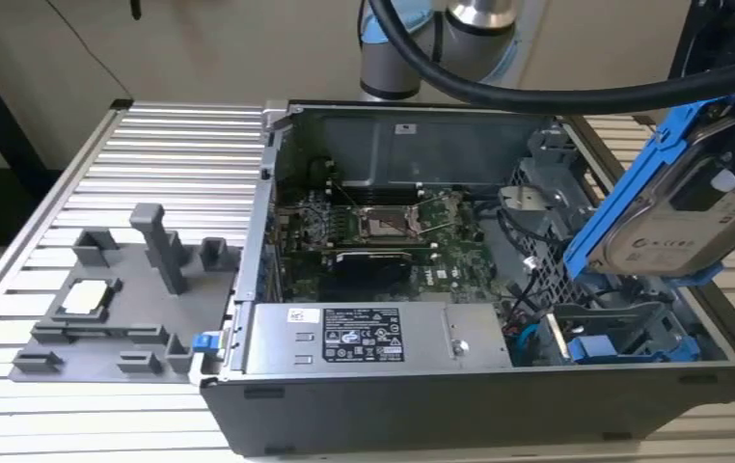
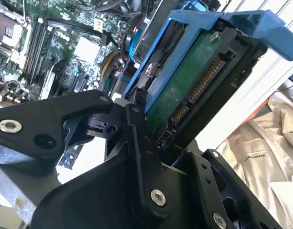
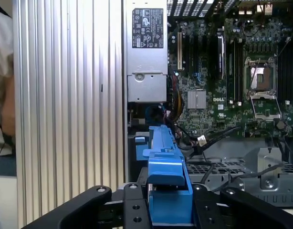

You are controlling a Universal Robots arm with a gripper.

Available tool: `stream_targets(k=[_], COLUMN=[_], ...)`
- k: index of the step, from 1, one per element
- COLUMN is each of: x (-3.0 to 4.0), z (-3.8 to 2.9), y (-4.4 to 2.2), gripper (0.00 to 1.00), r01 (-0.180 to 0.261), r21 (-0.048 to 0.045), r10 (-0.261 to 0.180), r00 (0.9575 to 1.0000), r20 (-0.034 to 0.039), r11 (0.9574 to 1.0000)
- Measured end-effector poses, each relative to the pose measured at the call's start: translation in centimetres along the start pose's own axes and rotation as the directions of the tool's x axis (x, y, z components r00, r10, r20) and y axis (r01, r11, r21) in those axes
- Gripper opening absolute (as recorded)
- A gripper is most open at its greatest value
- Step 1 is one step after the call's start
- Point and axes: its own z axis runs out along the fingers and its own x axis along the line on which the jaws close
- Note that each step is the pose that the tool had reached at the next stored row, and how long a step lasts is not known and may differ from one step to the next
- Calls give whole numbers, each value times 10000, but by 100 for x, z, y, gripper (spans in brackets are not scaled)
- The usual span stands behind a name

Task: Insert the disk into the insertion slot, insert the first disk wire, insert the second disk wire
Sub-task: 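Insert the disk into the insertion slot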

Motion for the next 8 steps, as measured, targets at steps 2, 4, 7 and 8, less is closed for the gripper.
stream_targets(k=[2,4,7,8], x=[-1,-3,-2,-2], z=[13,31,69,81], y=[0,-1,-3,-3], gripper=[33,33,33,33], r01=[28,66,146,169], r21=[68,168,239,264], r10=[-28,-66,-147,-170], r00=[10000,10000,9999,9999], r20=[33,32,31,30], r11=[10000,9998,9996,9995])
